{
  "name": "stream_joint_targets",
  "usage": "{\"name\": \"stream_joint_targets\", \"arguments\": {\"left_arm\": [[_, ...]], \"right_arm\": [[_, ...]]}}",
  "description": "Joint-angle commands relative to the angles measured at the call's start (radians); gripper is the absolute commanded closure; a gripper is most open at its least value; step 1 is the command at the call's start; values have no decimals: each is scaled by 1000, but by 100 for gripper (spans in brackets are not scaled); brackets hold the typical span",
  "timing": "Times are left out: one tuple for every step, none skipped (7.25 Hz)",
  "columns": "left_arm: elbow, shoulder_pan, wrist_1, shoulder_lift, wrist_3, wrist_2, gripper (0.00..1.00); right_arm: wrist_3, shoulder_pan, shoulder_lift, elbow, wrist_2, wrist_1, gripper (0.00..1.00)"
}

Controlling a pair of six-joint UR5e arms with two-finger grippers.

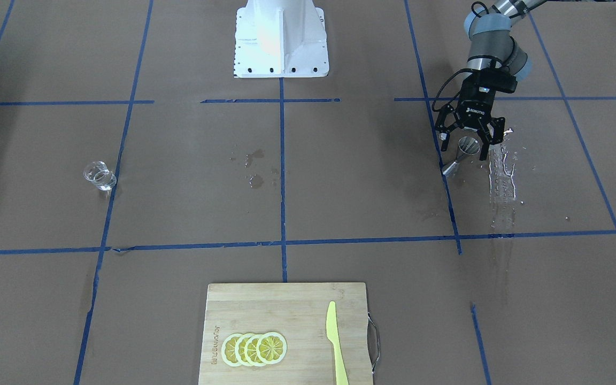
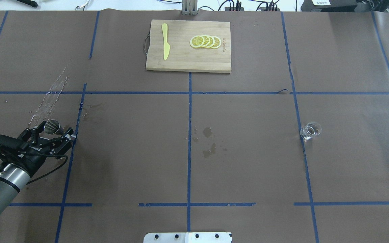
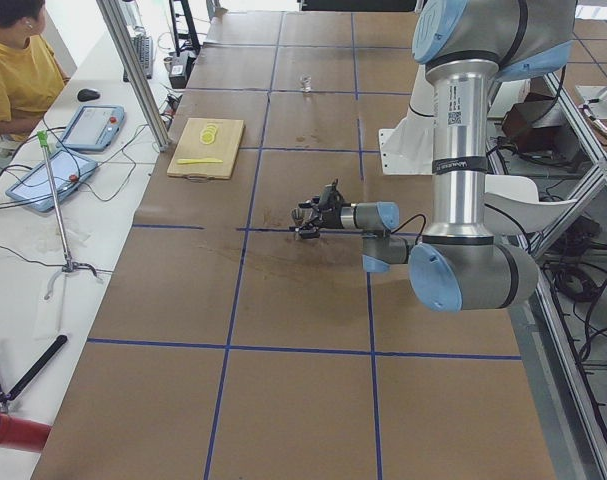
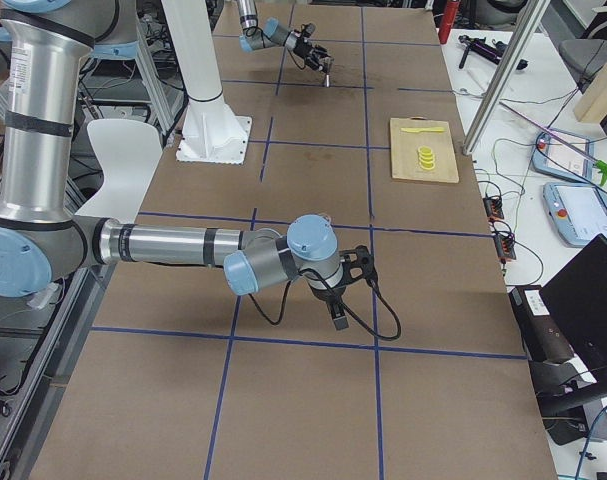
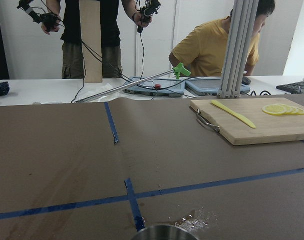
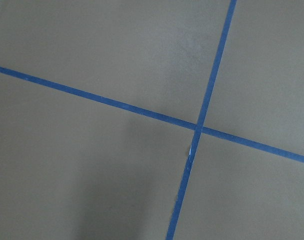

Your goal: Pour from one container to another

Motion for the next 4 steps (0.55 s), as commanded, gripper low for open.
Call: {"name": "stream_joint_targets", "arguments": {"left_arm": [[35, 0, -1, -13, 0, 0, 1], [54, 0, -1, -26, 0, 0, 4], [57, 0, -3, -33, -2, 0, 17], [59, 0, -3, -33, -2, 0, 30]], "right_arm": [[0, 0, 2, 0, 0, 0, 0], [0, 0, 2, 0, 0, 0, 0], [0, 0, 2, 0, 0, 0, 0], [0, 0, 2, 0, 0, 0, 0]]}}
